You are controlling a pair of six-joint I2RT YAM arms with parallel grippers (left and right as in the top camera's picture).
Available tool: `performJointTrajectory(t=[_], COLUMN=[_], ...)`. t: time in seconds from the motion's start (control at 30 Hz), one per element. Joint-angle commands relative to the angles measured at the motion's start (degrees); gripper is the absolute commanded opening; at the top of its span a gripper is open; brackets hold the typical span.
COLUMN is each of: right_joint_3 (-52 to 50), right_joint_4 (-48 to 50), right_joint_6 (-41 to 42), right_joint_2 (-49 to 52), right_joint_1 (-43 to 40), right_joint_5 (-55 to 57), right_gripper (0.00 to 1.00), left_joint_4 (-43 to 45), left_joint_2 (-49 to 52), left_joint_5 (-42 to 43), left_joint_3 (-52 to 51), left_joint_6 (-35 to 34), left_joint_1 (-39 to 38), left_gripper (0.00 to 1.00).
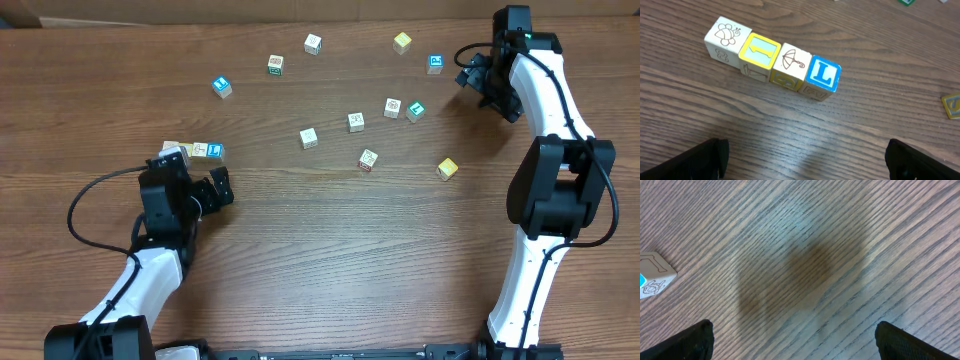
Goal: Form a horizontal line
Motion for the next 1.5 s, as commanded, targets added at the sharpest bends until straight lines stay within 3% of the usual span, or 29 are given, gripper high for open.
performJointTrajectory(t=[0.0, 0.2, 0.4, 0.6, 0.93, 1.47], right_joint_3=[-0.33, -0.33, -0.33, -0.33, -0.33, -0.33], right_joint_4=[0.20, 0.20, 0.20, 0.20, 0.20, 0.20], right_joint_6=[0.13, 0.11, 0.13, 0.13, 0.13, 0.11], right_joint_2=[-1.33, -1.33, -1.33, -1.33, -1.33, -1.33], right_joint_1=[0.04, 0.04, 0.04, 0.04, 0.04, 0.07], right_joint_5=[0.13, 0.13, 0.13, 0.13, 0.13, 0.13], right_gripper=[1.00, 1.00, 1.00, 1.00, 1.00, 1.00], left_joint_4=[2.40, 3.17, 2.36, 3.76, 20.94, 18.14], left_joint_2=[-1.31, -1.40, -1.40, -1.40, -4.04, -18.21], left_joint_5=[2.10, 2.93, 2.99, 3.06, 3.15, 3.08], left_joint_3=[-1.40, -1.49, -2.27, -6.10, -18.03, -26.10], left_joint_6=[4.07, 13.22, 17.27, 17.29, 13.33, 12.11], left_joint_1=[-0.17, -0.15, -0.15, -0.15, -0.15, -0.15], left_gripper=[0.99, 1.00, 1.00, 0.99, 1.00, 1.00])
